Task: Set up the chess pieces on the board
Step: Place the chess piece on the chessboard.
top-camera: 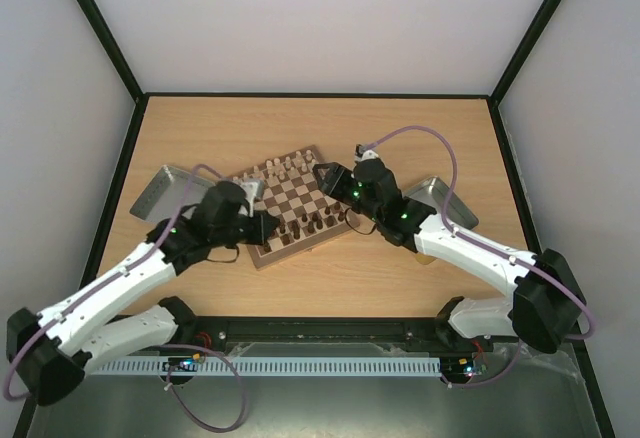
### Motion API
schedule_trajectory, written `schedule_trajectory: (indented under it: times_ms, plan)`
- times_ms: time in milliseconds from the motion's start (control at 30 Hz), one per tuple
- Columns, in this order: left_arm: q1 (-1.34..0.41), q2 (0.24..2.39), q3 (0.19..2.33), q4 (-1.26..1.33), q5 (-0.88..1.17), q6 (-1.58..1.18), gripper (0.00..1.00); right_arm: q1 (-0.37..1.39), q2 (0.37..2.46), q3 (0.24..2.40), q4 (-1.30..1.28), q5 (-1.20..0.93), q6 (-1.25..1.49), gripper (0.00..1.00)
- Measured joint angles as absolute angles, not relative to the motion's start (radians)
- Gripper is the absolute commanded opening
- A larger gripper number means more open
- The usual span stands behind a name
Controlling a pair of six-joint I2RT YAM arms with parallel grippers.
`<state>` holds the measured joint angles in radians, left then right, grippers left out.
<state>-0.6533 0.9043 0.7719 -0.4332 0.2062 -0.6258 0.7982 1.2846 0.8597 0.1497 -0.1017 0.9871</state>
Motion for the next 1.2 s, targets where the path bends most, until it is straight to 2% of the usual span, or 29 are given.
schedule_trajectory:
  times_ms: [133,300,667,1200]
  plan:
    - [-0.817,1.001,0.772,-0.519,0.038,-0.635,0.02,0.798,1.277,0.86,0.067,-0.02,0.958,0.58]
    - [-0.913,1.11,0.772,-0.556,-0.092,-0.651,0.02,0.798,1.277,0.86,0.028,0.019,0.946,0.58]
    - [-0.923,1.254,0.772,-0.521,-0.193,-0.66,0.03,0.798,1.277,0.859,0.009,0.035,0.944,0.58]
    - [-0.923,1.334,0.772,-0.488,-0.24,-0.659,0.09,0.798,1.279,0.859,0.006,0.033,0.944,0.59]
